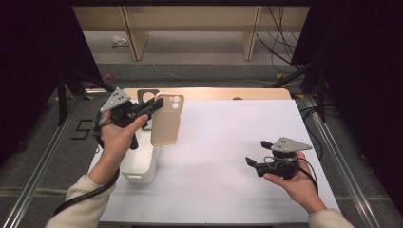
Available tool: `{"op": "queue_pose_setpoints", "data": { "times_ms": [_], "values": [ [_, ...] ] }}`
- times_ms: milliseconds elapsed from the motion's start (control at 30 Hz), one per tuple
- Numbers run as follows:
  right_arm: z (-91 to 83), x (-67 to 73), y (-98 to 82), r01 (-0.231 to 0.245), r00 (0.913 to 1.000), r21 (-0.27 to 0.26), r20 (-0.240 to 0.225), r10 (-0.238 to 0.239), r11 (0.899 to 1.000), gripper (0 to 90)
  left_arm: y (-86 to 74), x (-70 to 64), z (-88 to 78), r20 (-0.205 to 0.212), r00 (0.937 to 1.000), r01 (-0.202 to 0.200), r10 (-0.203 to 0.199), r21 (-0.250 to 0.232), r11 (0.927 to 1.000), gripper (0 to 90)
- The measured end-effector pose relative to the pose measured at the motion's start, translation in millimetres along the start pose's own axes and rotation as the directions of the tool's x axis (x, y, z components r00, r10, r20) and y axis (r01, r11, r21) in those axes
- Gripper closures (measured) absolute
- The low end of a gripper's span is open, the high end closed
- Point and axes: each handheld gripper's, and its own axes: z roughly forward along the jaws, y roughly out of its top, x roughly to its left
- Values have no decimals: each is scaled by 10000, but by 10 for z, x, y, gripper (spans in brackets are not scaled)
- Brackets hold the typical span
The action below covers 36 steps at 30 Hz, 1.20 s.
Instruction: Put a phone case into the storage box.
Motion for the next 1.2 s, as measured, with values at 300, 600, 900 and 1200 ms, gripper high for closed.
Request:
{"op": "queue_pose_setpoints", "data": {
  "times_ms": [300, 600, 900, 1200],
  "values": [
    [-3, -1, -5, -32, 10000, 45, -15, 32, 10000, 163, 49, 105, -74, -153, 9999, 36, -38, -136, 9999, 808],
    [-5, -5, -7, -56, 10000, 42, 6, 56, 10000, 163, 73, 184, -121, -275, 9996, 41, -46, -179, 9998, 808],
    [-4, -6, -8, -65, 10000, 57, 14, 65, 10000, 164, 100, 278, -182, -445, 9989, 154, -167, -278, 9995, 808],
    [-6, -8, -8, -93, 10000, 45, 30, 93, 9999, 164, 94, 358, -208, -568, 9981, 223, -236, -248, 9994, 808]
  ]
}}
